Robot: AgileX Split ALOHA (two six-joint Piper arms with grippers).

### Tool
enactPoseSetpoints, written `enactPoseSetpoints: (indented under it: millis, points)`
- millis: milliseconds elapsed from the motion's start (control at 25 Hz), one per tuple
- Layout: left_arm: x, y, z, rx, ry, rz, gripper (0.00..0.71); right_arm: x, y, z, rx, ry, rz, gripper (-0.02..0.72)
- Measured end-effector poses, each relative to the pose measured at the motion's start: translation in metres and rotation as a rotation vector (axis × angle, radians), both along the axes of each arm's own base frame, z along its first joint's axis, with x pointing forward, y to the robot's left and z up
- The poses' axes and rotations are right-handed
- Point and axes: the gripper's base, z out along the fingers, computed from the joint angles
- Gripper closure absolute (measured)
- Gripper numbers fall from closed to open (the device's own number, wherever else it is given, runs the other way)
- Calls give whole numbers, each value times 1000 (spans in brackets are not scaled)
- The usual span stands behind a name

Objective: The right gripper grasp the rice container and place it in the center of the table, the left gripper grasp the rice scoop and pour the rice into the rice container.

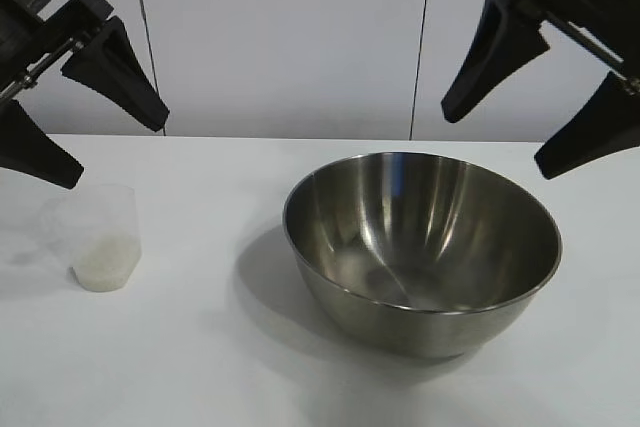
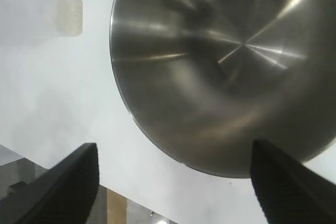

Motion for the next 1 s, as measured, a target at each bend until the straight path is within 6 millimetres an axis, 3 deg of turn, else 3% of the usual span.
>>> enactPoseSetpoints:
  millis: [240,920,1000]
  points:
    - [0,0,0,0,0,0,16,7,-31,-9,-106,53,-36,159]
    - [0,0,0,0,-1,1,16,58,-38,-101,-193,161,-80,159]
    - [0,0,0,0,-1,1,16,61,-38,-110,-190,171,-91,199]
